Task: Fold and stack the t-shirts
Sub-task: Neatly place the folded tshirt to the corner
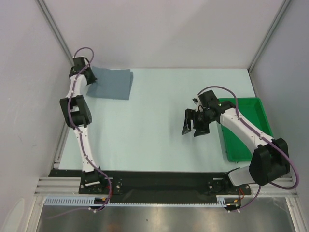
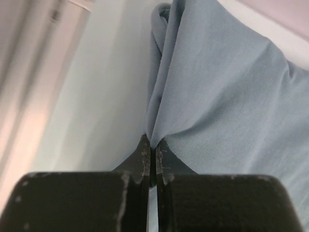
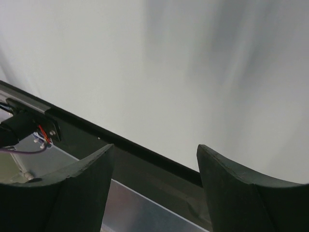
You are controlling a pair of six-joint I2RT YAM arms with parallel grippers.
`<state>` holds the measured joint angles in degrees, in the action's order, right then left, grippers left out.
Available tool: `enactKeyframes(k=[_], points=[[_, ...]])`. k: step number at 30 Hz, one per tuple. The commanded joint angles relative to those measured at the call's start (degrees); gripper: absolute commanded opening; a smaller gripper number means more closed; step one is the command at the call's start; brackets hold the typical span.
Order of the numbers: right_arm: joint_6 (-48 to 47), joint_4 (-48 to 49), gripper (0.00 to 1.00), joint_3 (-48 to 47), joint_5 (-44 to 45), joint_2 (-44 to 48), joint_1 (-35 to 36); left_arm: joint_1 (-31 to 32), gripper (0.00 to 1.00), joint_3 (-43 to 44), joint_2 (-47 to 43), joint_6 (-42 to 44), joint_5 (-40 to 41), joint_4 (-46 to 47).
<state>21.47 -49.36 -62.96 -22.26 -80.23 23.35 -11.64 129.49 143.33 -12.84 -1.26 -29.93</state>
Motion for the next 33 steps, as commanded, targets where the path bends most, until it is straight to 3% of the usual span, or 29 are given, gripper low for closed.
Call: enactKeyframes(k=[1,7,14,16,23,26,33], points=[[1.11,0.67,0.75,-4.45,1.52,-2.03,-0.94,-1.28,0.0,6.9,3.44,-2.27,-0.59,3.66],[1.38,0.58,0.75,-7.53,1.87,-6.17,-1.21,-1.98,0.0,11.74,7.75,-4.12,-2.17,5.85],[1.46,0.67,0.75,-7.97,1.87,-7.84,-1.47,-3.04,0.0,11.14,7.76,-4.73,-2.52,7.96],[1.47,0.85,0.75,-7.97,1.52,-8.37,-1.56,-3.3,0.16,10.61,6.97,-4.83,-1.56,8.22],[1.38,0.5,0.75,-7.88,1.34,-7.75,-1.91,-3.92,0.12,6.82,1.34,-5.35,3.01,9.2],[1.55,0.58,0.75,-7.79,1.26,-7.14,-2.35,-4.01,0.22,6.04,0.47,-5.44,3.45,8.4],[2.52,1.37,0.75,-5.6,0.9,-4.85,-2.44,-4.53,0.11,4.27,-0.6,-4.74,4.77,9.46]])
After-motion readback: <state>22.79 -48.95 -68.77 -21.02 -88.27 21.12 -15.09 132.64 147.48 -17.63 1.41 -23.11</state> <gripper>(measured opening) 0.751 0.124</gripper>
